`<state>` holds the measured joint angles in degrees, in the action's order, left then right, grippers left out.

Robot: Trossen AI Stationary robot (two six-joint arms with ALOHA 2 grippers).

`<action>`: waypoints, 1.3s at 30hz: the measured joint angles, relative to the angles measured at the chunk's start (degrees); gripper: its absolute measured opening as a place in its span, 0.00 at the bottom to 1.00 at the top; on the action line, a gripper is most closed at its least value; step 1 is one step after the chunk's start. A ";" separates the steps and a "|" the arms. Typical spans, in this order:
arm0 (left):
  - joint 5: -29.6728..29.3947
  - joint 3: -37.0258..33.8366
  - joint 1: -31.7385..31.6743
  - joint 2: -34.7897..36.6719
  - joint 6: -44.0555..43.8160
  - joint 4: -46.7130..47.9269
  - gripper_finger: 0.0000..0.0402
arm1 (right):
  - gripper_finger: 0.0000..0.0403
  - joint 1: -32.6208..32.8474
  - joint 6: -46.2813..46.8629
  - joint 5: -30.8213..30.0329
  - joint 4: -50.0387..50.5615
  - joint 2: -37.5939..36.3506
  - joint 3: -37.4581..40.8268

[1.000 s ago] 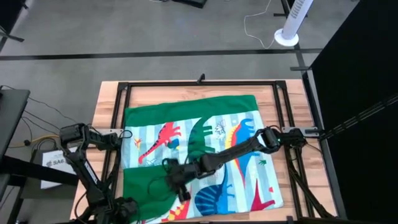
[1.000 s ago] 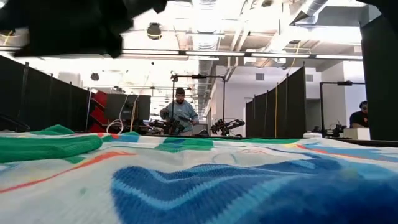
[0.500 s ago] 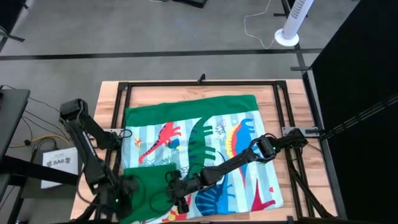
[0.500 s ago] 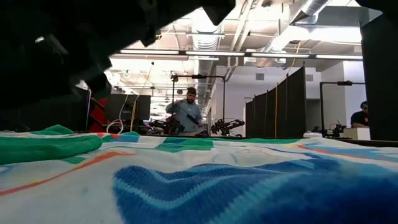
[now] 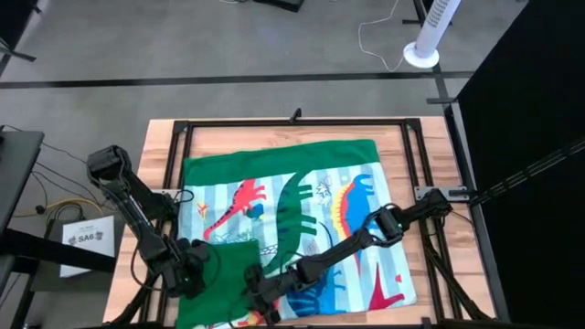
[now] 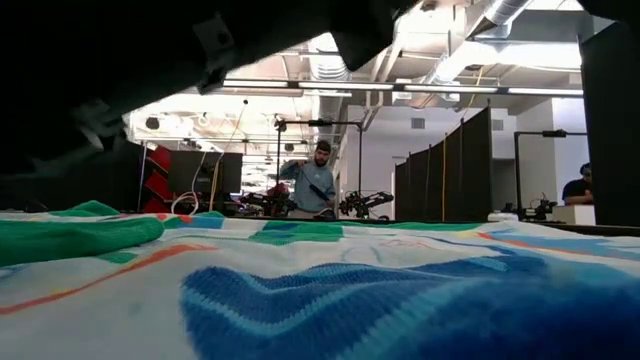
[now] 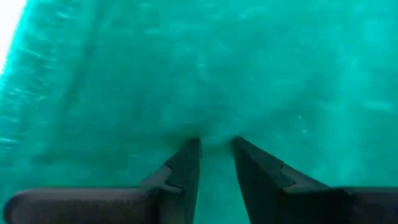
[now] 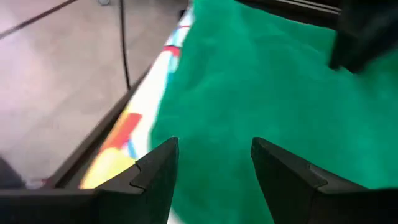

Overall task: Roll towel
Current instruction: Roll the multicolor dinosaur print towel

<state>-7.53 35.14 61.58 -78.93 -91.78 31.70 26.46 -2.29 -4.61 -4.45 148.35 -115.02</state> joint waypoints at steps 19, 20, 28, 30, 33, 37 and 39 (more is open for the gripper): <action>1.18 -1.09 0.90 0.08 -1.84 -3.07 0.19 | 0.48 -0.81 -14.70 -1.54 0.06 1.10 0.05; 1.41 -1.09 0.90 0.08 -2.14 -3.13 0.19 | 0.48 -0.72 -14.98 -1.56 -0.78 1.73 0.03; 2.39 -1.07 0.90 0.08 -0.92 -3.16 0.19 | 0.48 0.19 -17.16 4.65 4.03 0.85 -0.19; 2.75 -1.05 0.93 0.08 0.16 -2.95 0.19 | 0.48 0.39 -17.29 6.91 5.98 0.19 -0.19; 3.11 -1.03 0.99 0.08 1.68 -2.81 0.19 | 0.48 0.27 -17.30 8.48 9.40 -1.46 -0.05; 3.77 -1.03 1.03 0.08 3.53 -2.55 0.19 | 0.48 -0.52 -17.74 10.17 7.18 -3.75 0.11; 3.79 -1.03 1.03 0.08 4.08 -2.55 0.19 | 0.48 -1.41 -17.53 10.39 3.34 -4.19 -0.03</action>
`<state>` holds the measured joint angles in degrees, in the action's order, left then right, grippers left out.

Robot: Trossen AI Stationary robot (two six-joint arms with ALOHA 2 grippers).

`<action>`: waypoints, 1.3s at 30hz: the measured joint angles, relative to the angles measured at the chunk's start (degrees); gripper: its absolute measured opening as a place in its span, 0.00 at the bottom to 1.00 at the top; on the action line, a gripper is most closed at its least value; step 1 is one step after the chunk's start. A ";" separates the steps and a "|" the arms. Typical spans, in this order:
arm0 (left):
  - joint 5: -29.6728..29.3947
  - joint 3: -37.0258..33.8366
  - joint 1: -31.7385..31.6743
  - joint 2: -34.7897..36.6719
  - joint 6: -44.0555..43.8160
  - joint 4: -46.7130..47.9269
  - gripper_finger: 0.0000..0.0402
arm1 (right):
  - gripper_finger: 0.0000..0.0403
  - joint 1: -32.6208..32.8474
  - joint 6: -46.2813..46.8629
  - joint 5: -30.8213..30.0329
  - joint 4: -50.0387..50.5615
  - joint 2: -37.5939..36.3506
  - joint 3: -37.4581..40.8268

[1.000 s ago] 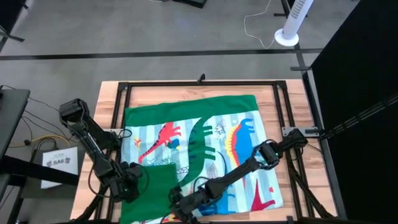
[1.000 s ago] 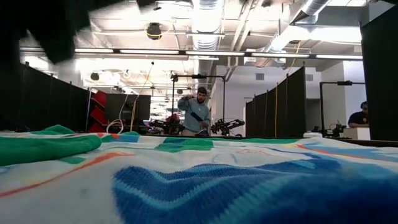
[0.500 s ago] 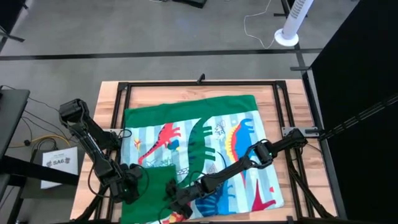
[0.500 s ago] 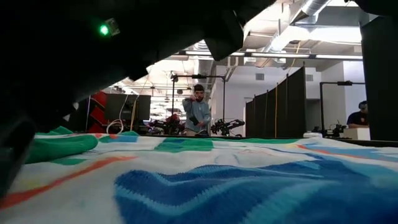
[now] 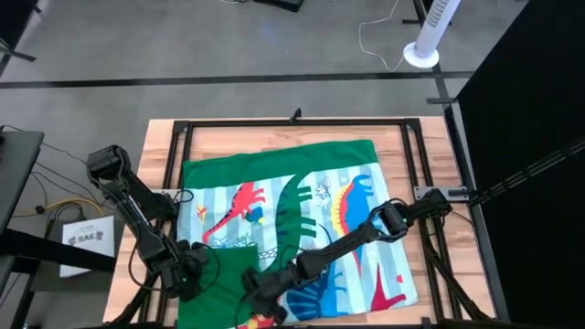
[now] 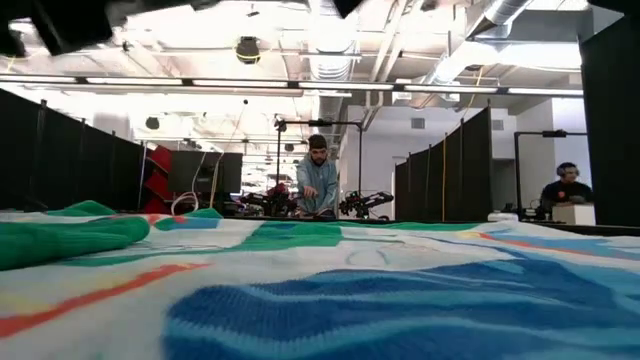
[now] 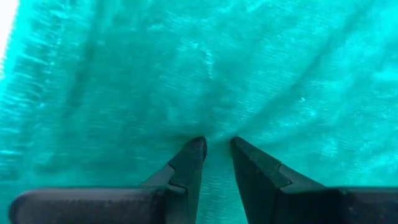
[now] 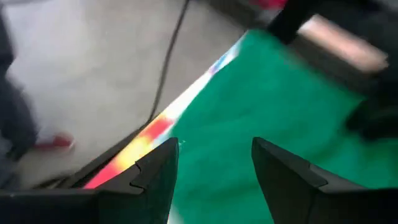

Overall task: Roll towel
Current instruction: Roll the multicolor dinosaur print towel

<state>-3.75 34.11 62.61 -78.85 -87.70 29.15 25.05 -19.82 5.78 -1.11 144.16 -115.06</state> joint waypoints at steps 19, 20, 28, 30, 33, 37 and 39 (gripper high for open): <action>2.51 0.00 -0.03 0.03 2.36 -0.28 0.19 | 0.48 0.77 6.78 2.24 1.17 1.29 0.12; 4.02 -0.03 -0.15 0.24 2.43 -0.28 0.19 | 0.48 0.05 7.12 2.27 2.51 -0.29 0.12; 5.09 3.06 -2.69 6.12 2.74 0.66 0.19 | 0.48 -6.25 11.46 1.91 25.97 -8.89 0.15; 1.29 3.76 -3.24 7.69 3.29 2.05 0.19 | 0.48 -7.38 12.29 1.91 32.56 -11.88 0.17; -5.89 4.50 -4.57 9.64 3.39 4.88 0.19 | 0.47 -9.46 12.48 1.89 42.18 -17.03 1.10; -11.78 4.46 -7.69 10.36 4.59 8.85 0.19 | 0.45 -12.15 14.33 1.65 48.24 -24.48 13.22; -12.39 4.45 -9.79 10.34 6.40 10.51 0.19 | 0.44 -13.29 15.58 1.65 47.80 -29.21 22.33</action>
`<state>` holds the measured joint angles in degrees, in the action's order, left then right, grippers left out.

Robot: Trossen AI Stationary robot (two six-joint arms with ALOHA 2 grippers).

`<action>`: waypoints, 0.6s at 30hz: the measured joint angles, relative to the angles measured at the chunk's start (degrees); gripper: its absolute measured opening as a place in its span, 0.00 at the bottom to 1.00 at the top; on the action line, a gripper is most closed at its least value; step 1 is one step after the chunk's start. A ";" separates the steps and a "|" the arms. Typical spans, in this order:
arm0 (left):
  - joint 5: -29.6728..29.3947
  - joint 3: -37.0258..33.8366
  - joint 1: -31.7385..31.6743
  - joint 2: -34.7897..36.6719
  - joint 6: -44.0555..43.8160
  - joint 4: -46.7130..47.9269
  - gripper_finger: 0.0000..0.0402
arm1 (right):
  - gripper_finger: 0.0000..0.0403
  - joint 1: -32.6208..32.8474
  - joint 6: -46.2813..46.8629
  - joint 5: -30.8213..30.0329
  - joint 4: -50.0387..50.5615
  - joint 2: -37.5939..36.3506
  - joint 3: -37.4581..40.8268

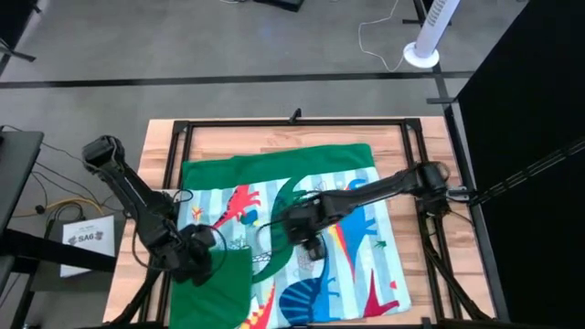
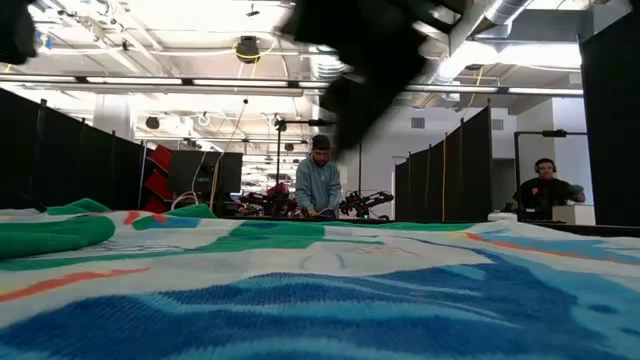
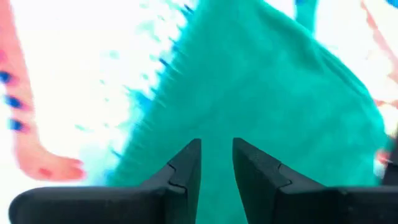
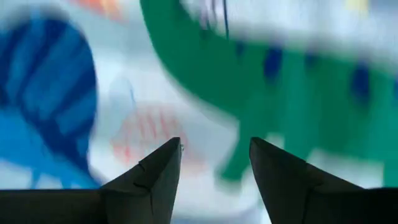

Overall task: Roll towel
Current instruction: Roll the multicolor dinosaur print towel

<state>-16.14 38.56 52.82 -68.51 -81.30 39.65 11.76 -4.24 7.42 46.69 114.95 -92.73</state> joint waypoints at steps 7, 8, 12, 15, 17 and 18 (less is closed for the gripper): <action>-3.15 -0.01 -9.16 0.00 6.71 5.75 0.19 | 0.40 -3.01 7.66 -3.38 -4.56 -15.52 25.17; -3.51 -0.01 -10.99 0.00 8.66 6.23 0.19 | 0.40 -3.35 7.45 -5.22 -5.31 -17.58 27.60; -3.52 -0.01 -19.17 0.00 18.64 4.14 0.19 | 0.40 -6.22 5.48 -8.73 -6.67 -20.96 37.51; -3.57 -0.01 -25.19 0.00 25.67 0.16 0.19 | 0.40 -8.32 5.01 -9.20 -7.08 -21.23 43.04; -3.57 -0.01 -29.28 0.00 30.46 -2.51 0.19 | 0.40 -9.36 4.90 -9.10 -7.96 -21.58 46.02; -3.57 -0.01 -31.25 0.00 32.41 -3.75 0.19 | 0.40 -9.63 5.27 -8.98 -8.19 -21.74 47.18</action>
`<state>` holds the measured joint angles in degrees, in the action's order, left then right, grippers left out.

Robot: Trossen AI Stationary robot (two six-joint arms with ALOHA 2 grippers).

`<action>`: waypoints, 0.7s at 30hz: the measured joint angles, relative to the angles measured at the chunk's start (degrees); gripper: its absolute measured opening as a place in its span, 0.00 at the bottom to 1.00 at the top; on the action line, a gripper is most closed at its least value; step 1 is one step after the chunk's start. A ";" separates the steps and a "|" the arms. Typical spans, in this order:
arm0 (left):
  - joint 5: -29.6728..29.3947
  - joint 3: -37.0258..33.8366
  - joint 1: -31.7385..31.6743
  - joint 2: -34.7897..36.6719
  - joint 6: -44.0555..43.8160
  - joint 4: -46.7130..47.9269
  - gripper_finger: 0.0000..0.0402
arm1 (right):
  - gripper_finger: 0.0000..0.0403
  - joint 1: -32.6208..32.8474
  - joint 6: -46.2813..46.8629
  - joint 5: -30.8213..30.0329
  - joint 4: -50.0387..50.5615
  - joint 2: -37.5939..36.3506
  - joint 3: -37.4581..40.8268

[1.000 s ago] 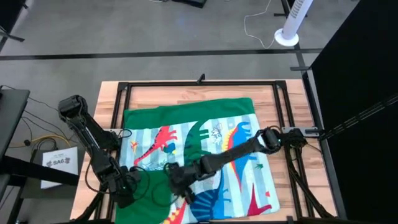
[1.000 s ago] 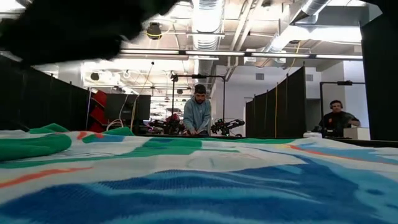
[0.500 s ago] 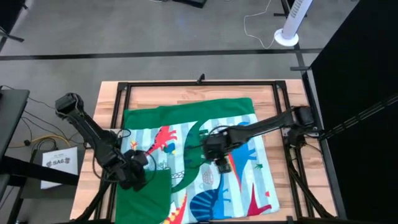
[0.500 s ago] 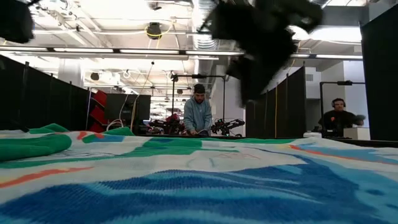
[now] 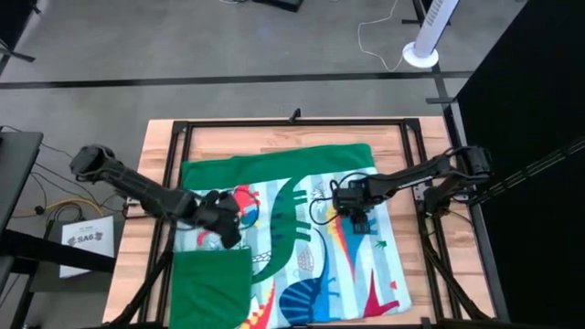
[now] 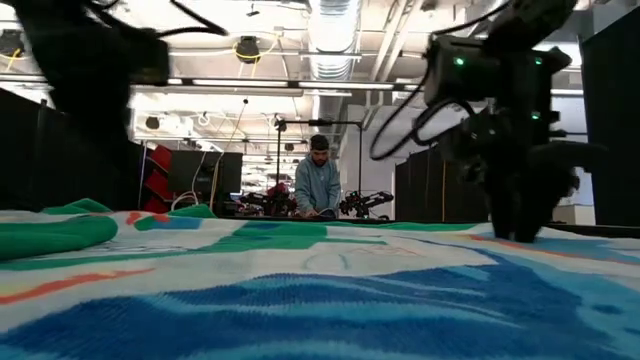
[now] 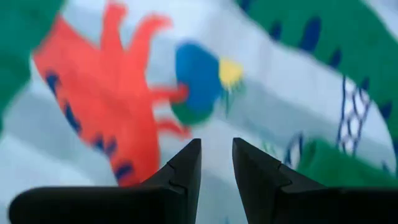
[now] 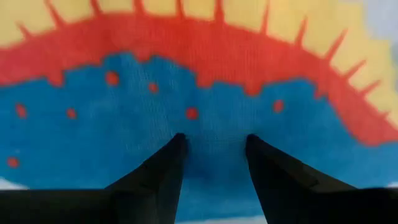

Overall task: Roll towel
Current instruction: Roll the multicolor dinosaur print towel

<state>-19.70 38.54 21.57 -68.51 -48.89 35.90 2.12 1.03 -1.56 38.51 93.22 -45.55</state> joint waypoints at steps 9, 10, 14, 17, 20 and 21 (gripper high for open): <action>1.64 0.02 -14.21 0.01 8.36 -1.49 0.19 | 0.40 -3.21 3.44 0.53 6.27 -5.92 5.12; 1.66 0.02 -15.49 0.02 9.16 -1.56 0.19 | 0.40 -4.01 4.29 0.59 6.33 -6.92 5.15; 1.76 0.02 -20.13 0.01 11.16 -1.31 0.19 | 0.40 -9.65 8.35 0.55 7.27 -9.83 5.39; 7.47 0.02 -25.37 -0.20 11.97 -0.52 0.19 | 0.40 -14.11 9.03 0.79 6.80 -12.16 4.41; 15.54 0.02 -32.05 -0.20 12.70 -0.70 0.19 | 0.40 -17.45 6.68 1.01 5.39 -15.61 2.99; 16.59 0.02 -33.96 -0.20 12.77 -0.68 0.19 | 0.40 -18.37 5.28 1.02 4.54 -16.68 2.41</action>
<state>-3.11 38.57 -12.39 -68.71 -36.12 35.22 -16.24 6.31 -0.54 43.05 76.54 -43.14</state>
